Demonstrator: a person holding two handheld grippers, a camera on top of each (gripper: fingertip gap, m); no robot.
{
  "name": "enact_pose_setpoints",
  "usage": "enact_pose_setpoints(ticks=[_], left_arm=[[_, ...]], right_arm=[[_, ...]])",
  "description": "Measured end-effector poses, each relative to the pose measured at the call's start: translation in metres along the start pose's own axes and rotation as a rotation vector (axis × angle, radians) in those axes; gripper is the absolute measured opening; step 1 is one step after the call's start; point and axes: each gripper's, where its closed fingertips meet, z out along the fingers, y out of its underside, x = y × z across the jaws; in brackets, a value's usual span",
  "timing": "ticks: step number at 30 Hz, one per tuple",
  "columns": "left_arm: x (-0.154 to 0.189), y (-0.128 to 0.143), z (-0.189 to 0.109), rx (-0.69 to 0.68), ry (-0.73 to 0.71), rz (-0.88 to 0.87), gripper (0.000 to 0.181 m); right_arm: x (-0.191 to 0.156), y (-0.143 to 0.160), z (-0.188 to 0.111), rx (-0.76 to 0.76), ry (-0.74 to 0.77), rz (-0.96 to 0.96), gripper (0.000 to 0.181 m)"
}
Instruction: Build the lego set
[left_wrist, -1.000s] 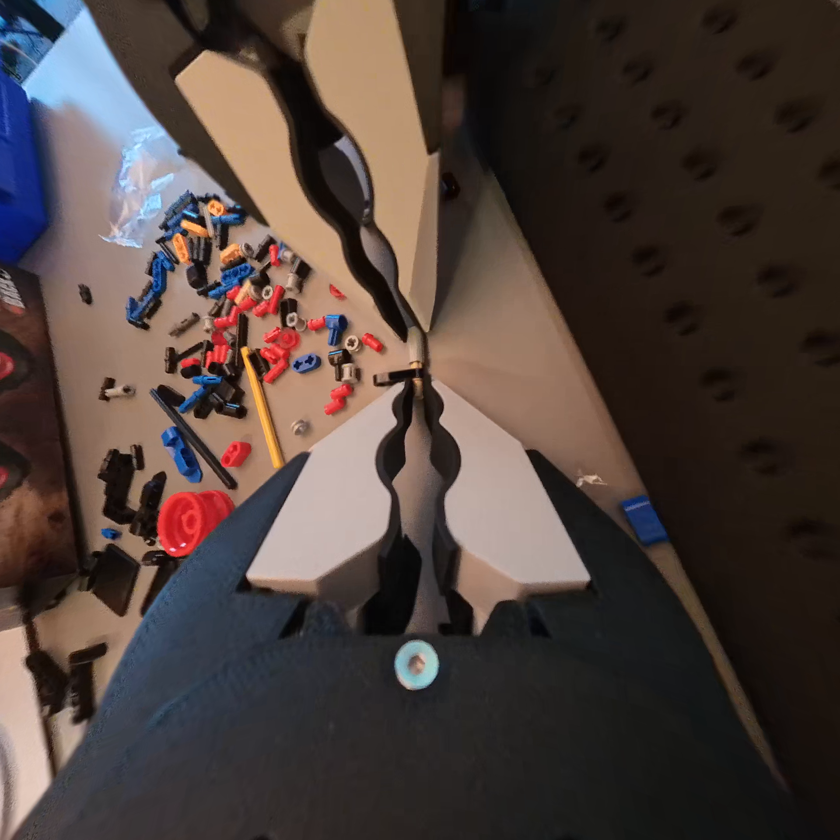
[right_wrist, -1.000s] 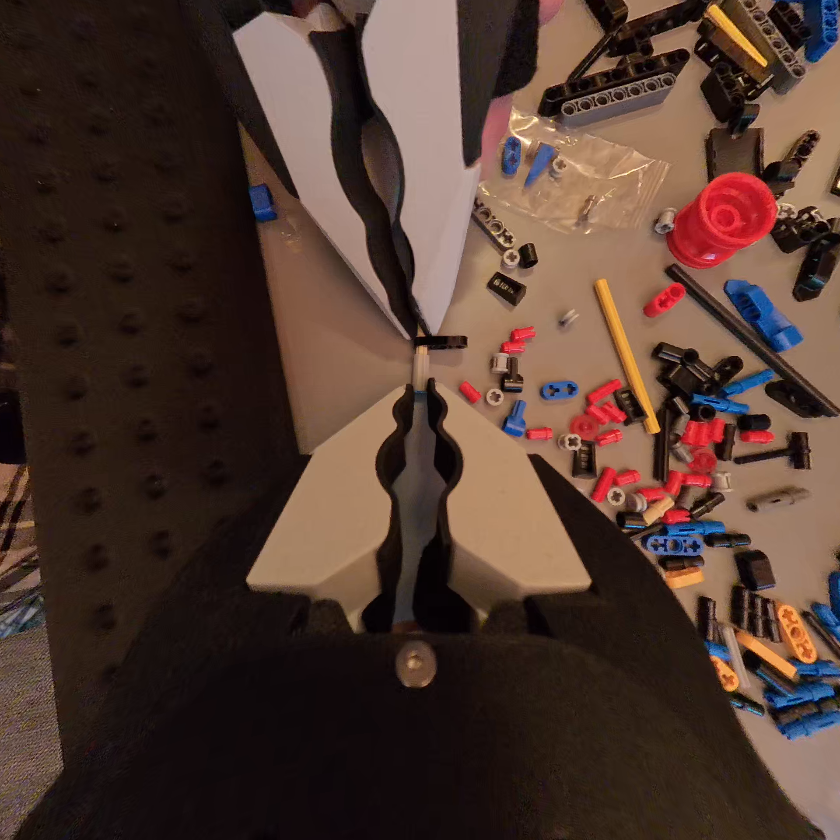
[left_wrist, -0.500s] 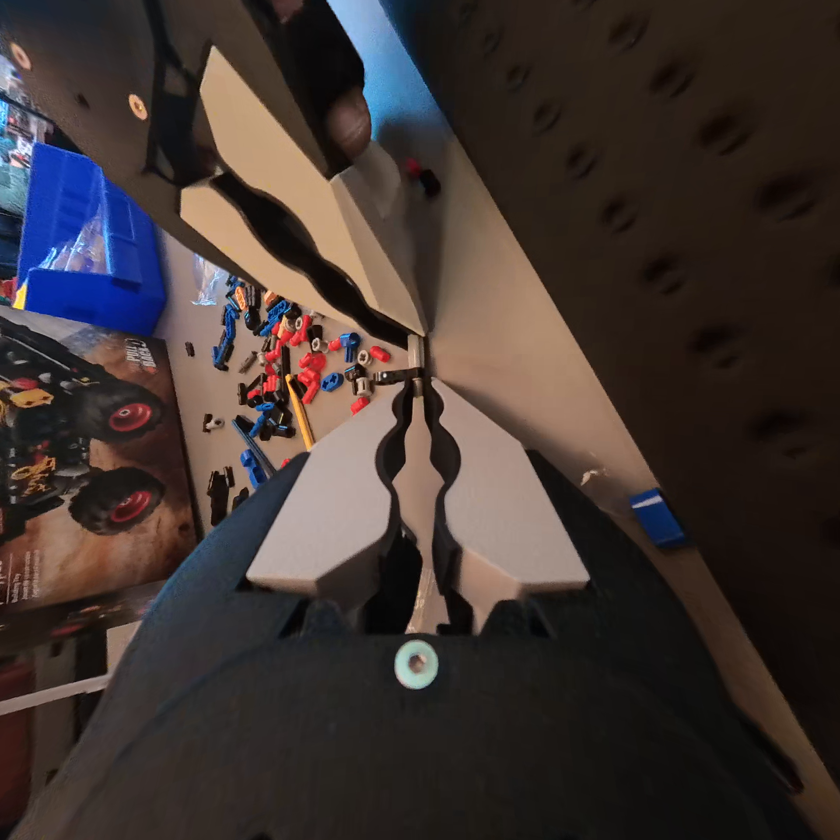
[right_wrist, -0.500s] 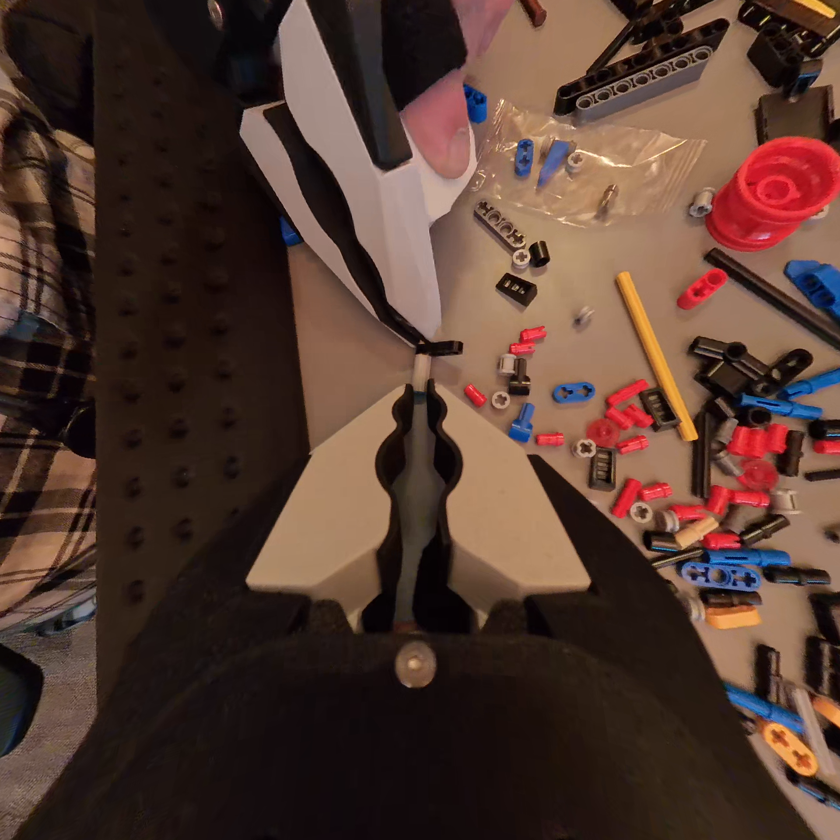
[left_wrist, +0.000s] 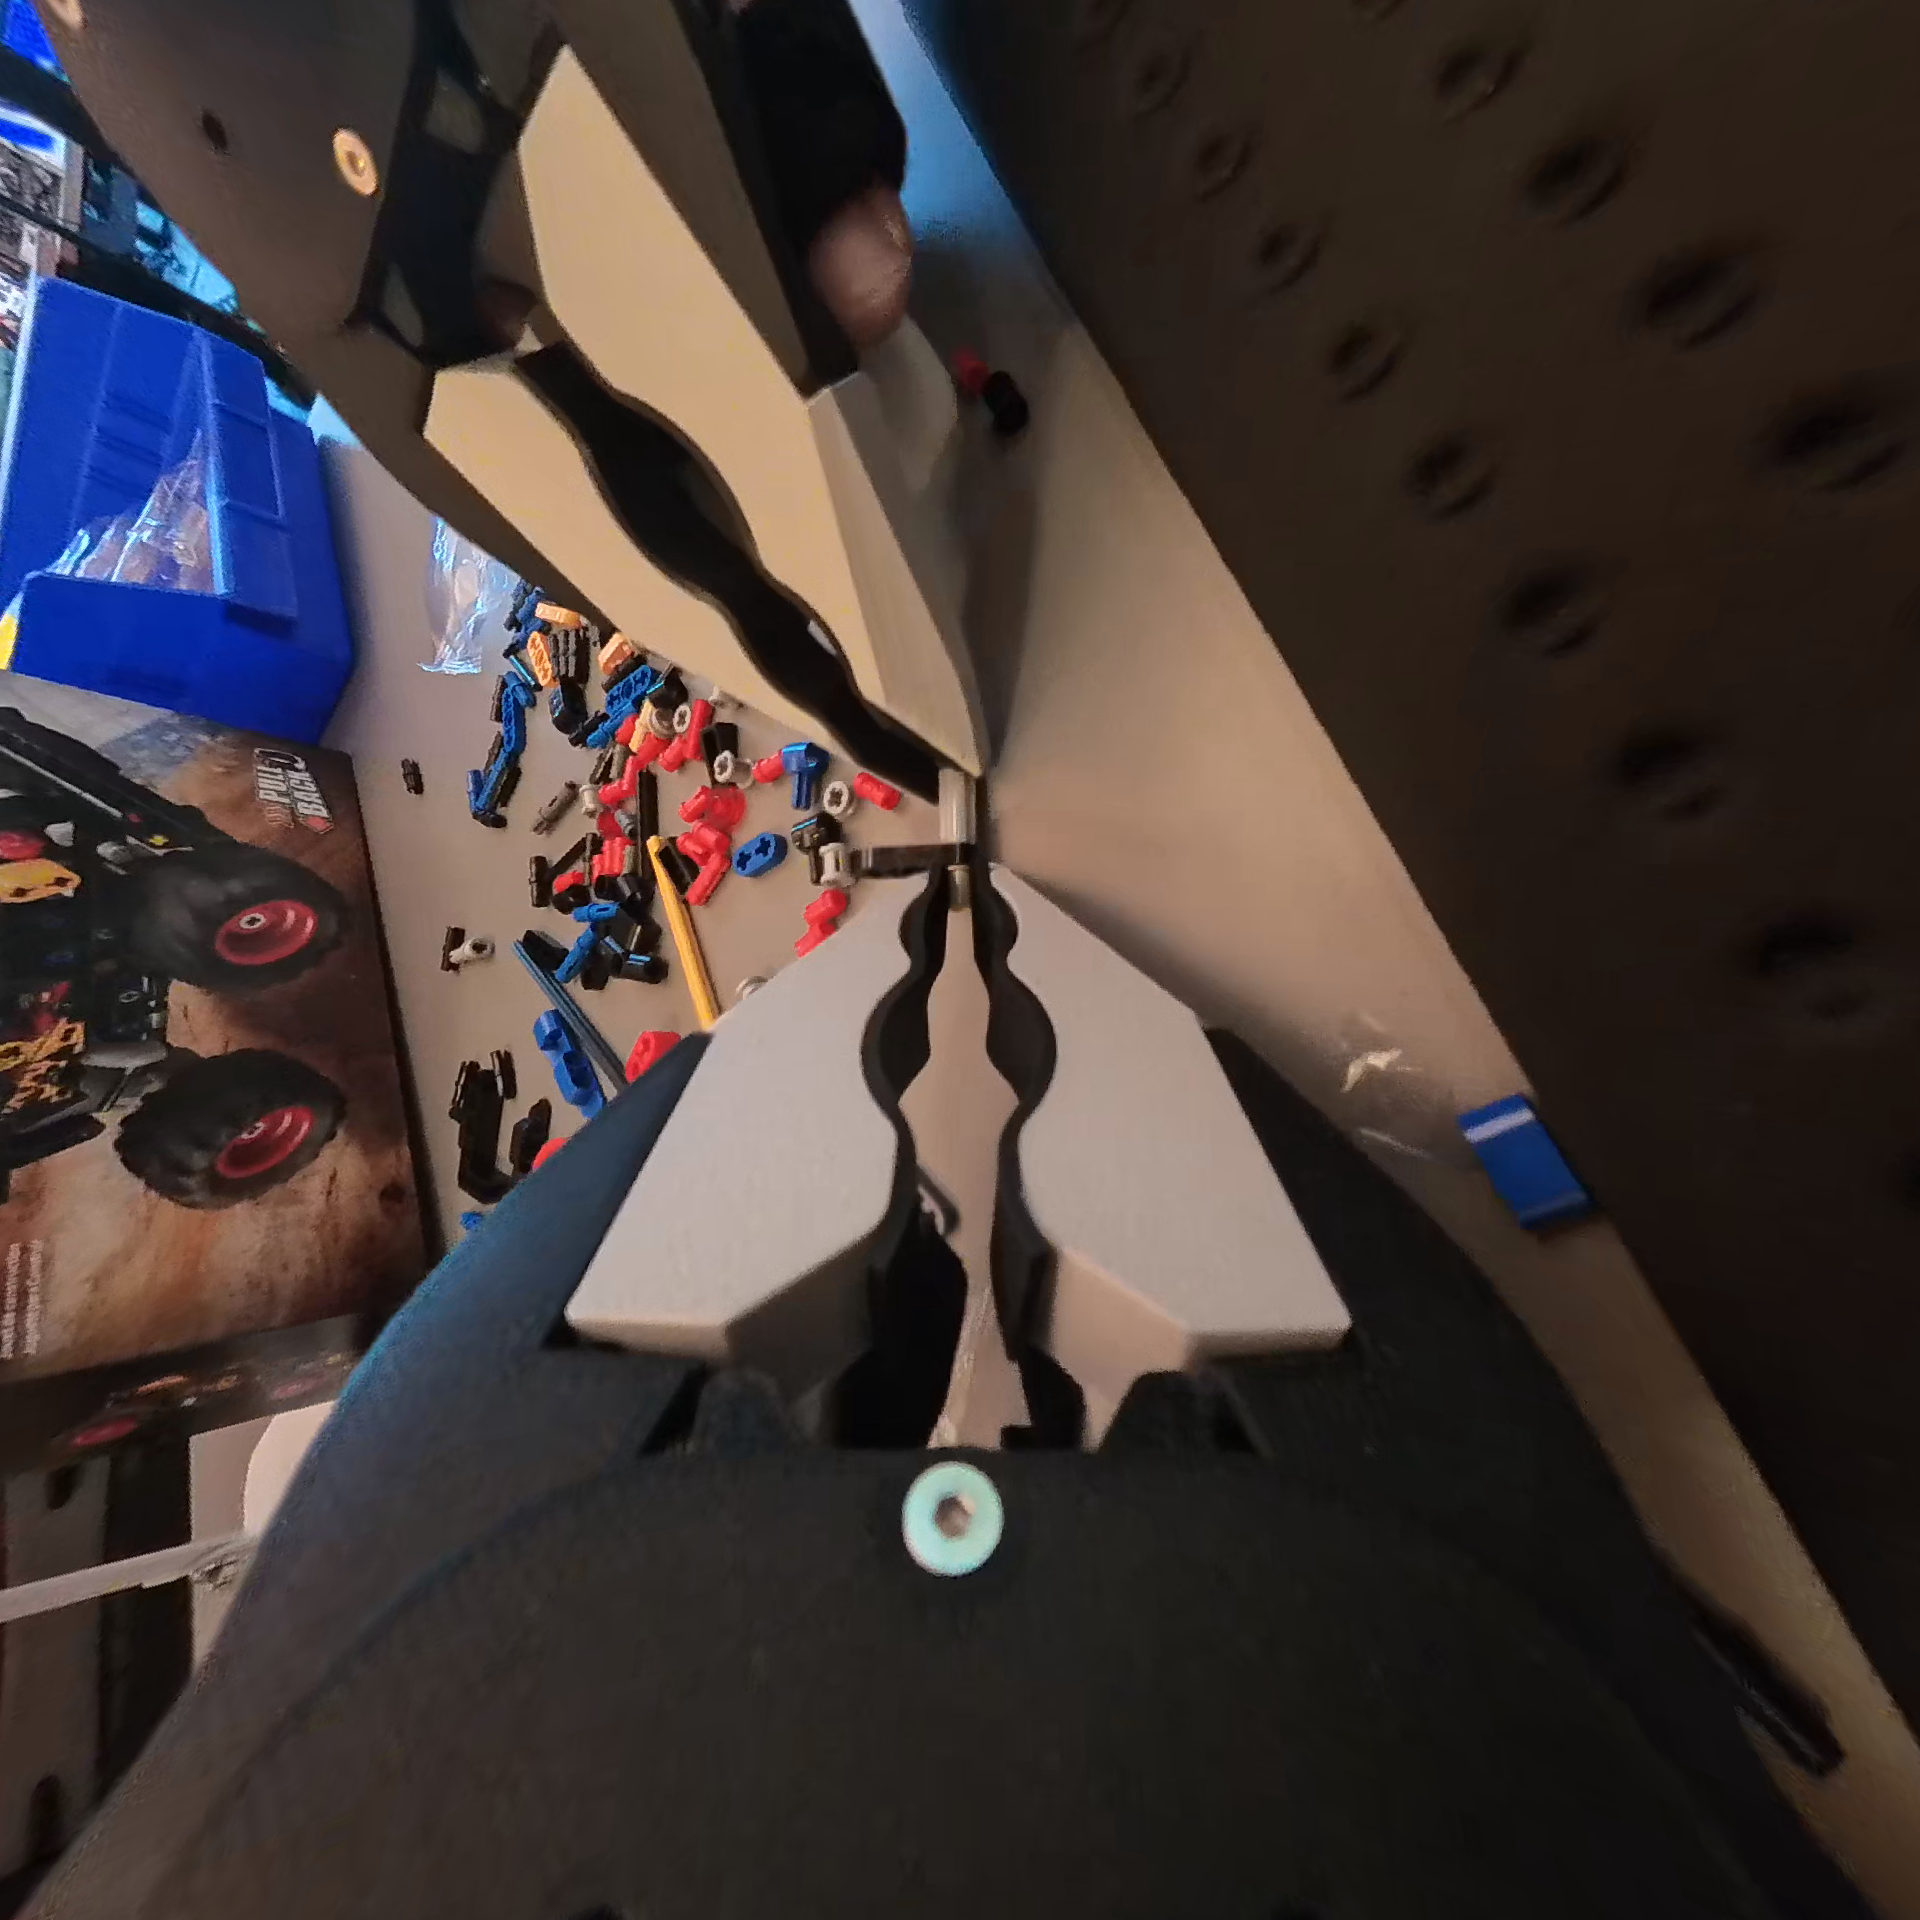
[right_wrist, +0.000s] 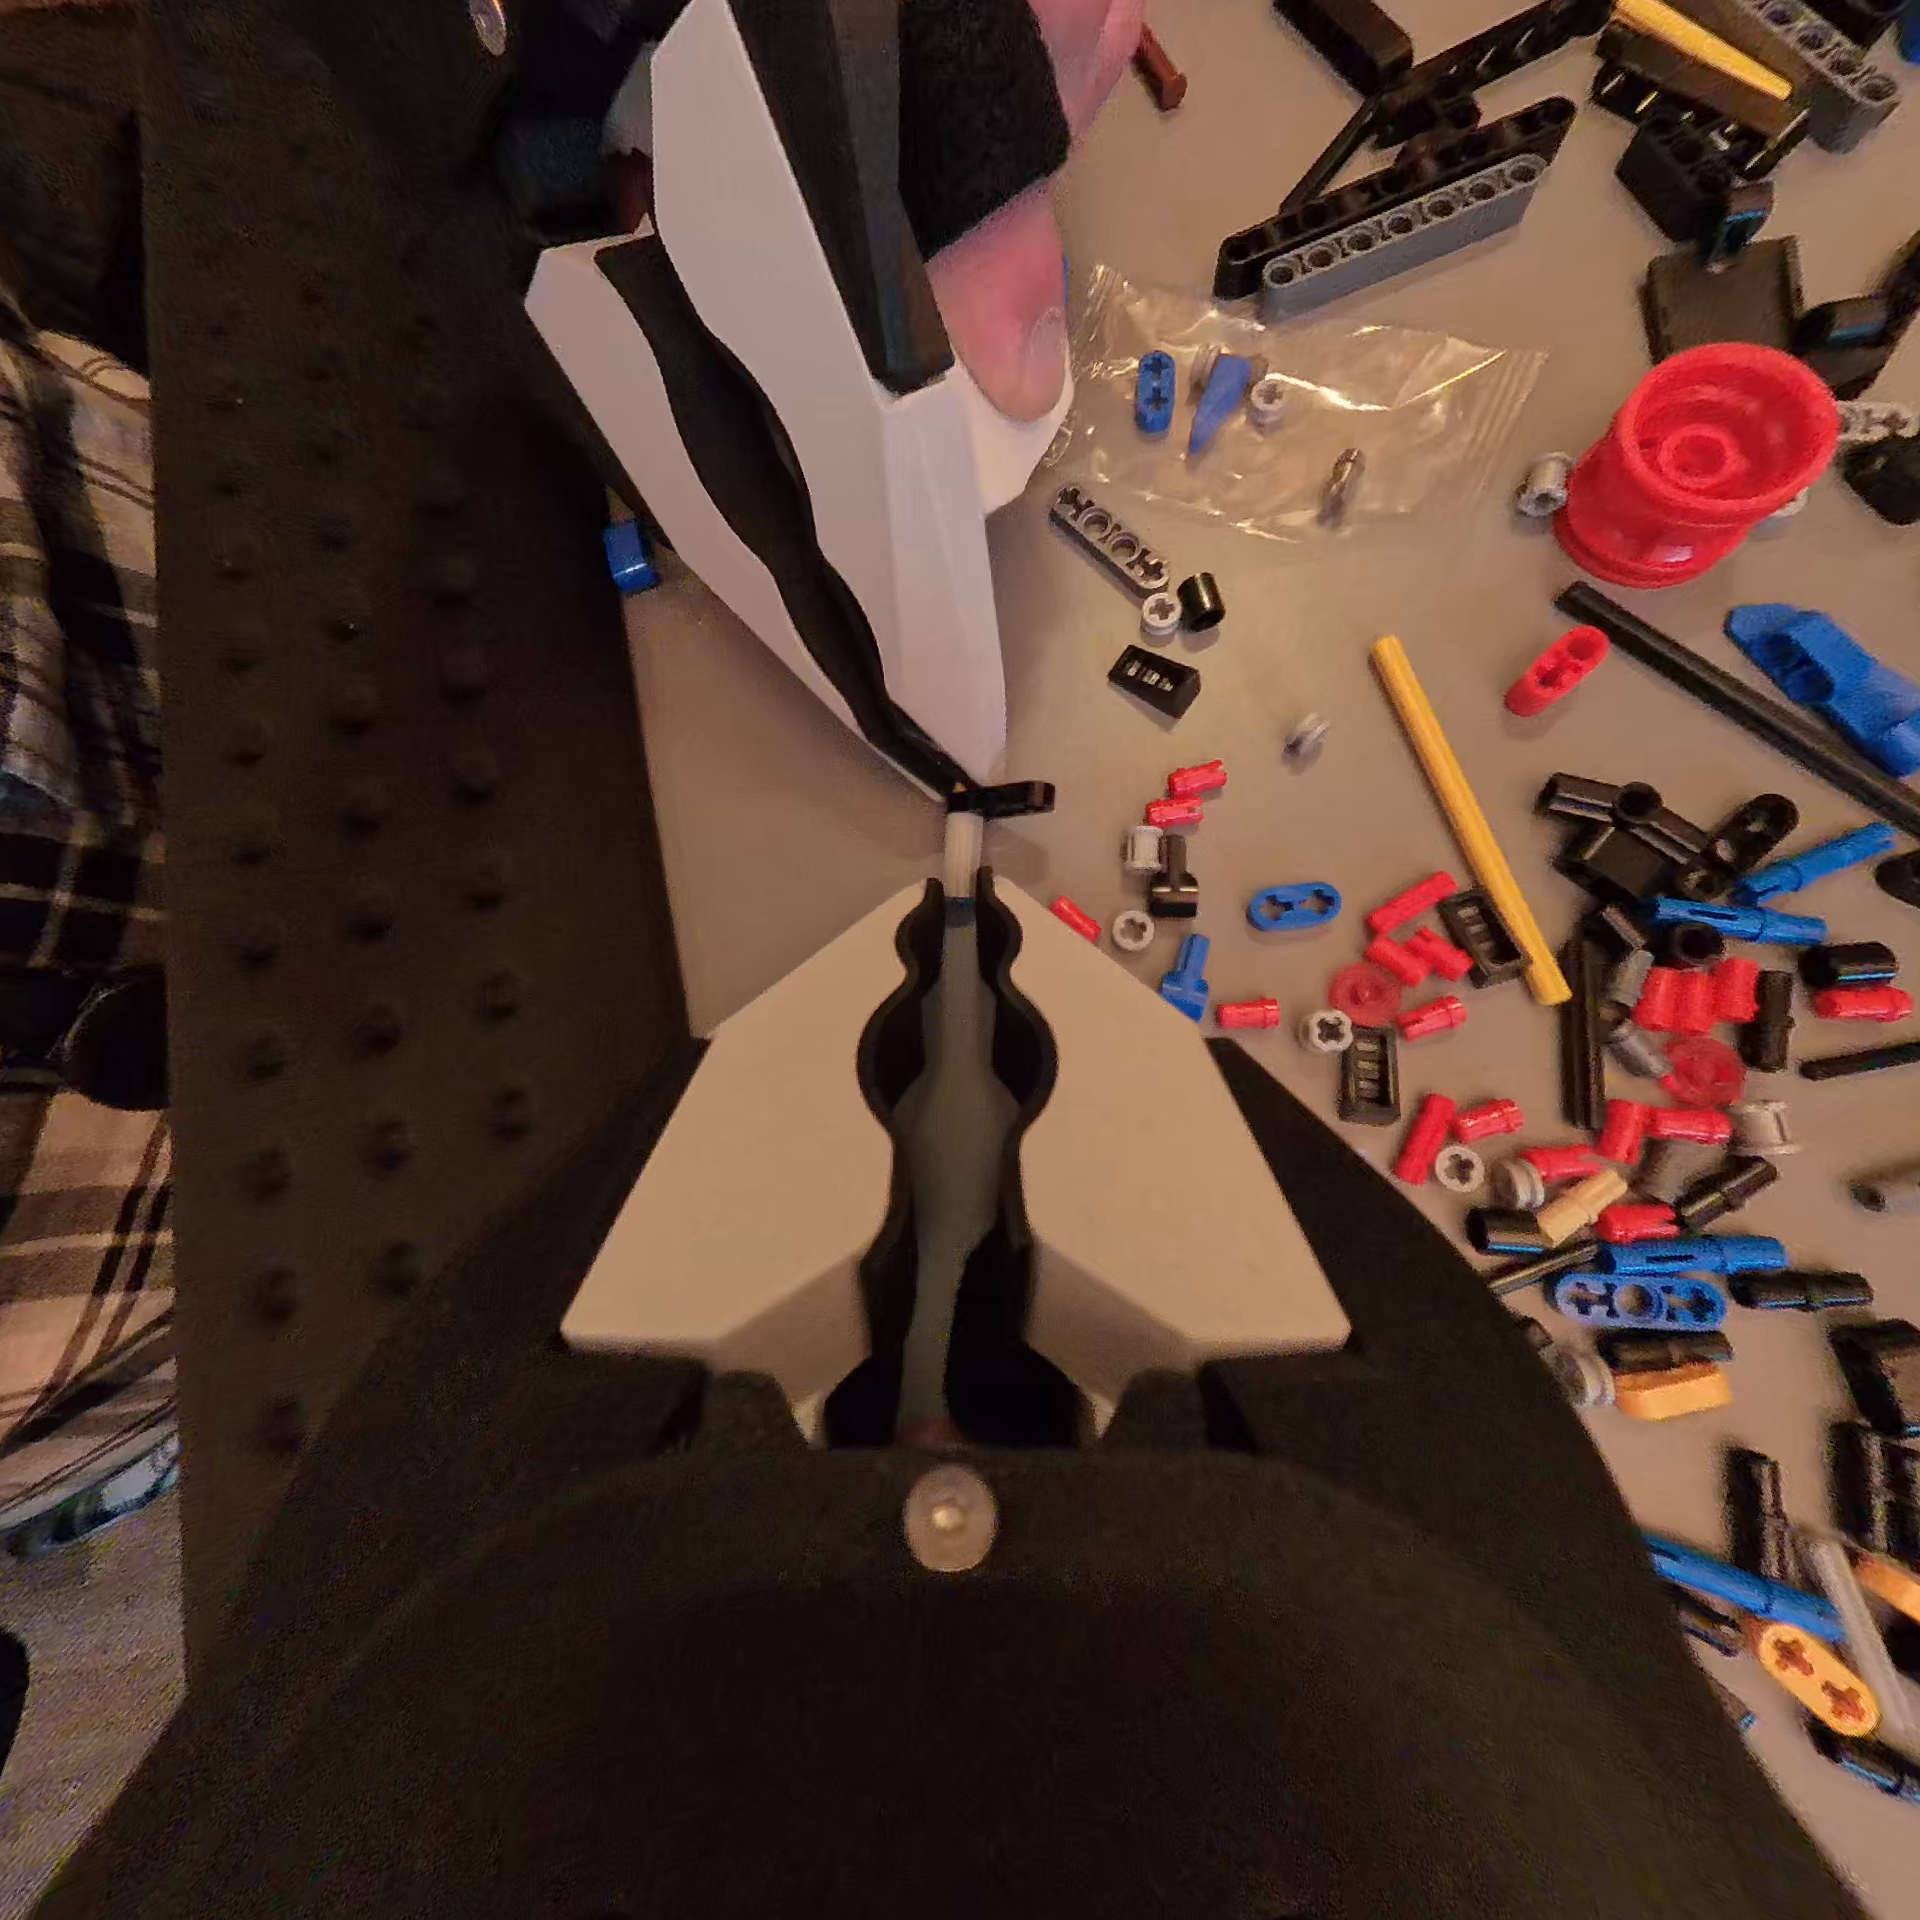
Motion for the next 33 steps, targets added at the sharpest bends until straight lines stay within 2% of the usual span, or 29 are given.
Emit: enact_pose_setpoints(ticks=[8, 16, 20, 25, 33], left_arm=[[-0.006, -0.002, -0.016, 0.047, 0.032, -0.073, 0.003], [-0.004, -0.004, -0.034, 0.071, 0.058, -0.037, 0.003], [-0.001, -0.011, -0.045, 0.105, 0.089, -0.018, 0.003], [0.002, -0.022, -0.060, 0.161, 0.143, -0.028, 0.003], [0.012, -0.036, -0.077, 0.216, 0.239, -0.022, 0.003]], right_arm=[[0.001, -0.019, -0.010, 0.048, 0.123, -0.095, 0.013], [0.006, -0.045, -0.033, 0.106, 0.235, -0.203, 0.016], [0.005, -0.059, -0.034, 0.103, 0.270, -0.340, 0.016], [-0.005, -0.069, -0.024, 0.062, 0.232, -0.512, 0.022], [-0.035, -0.072, -0.014, 0.047, 0.029, -0.635, 0.017]])
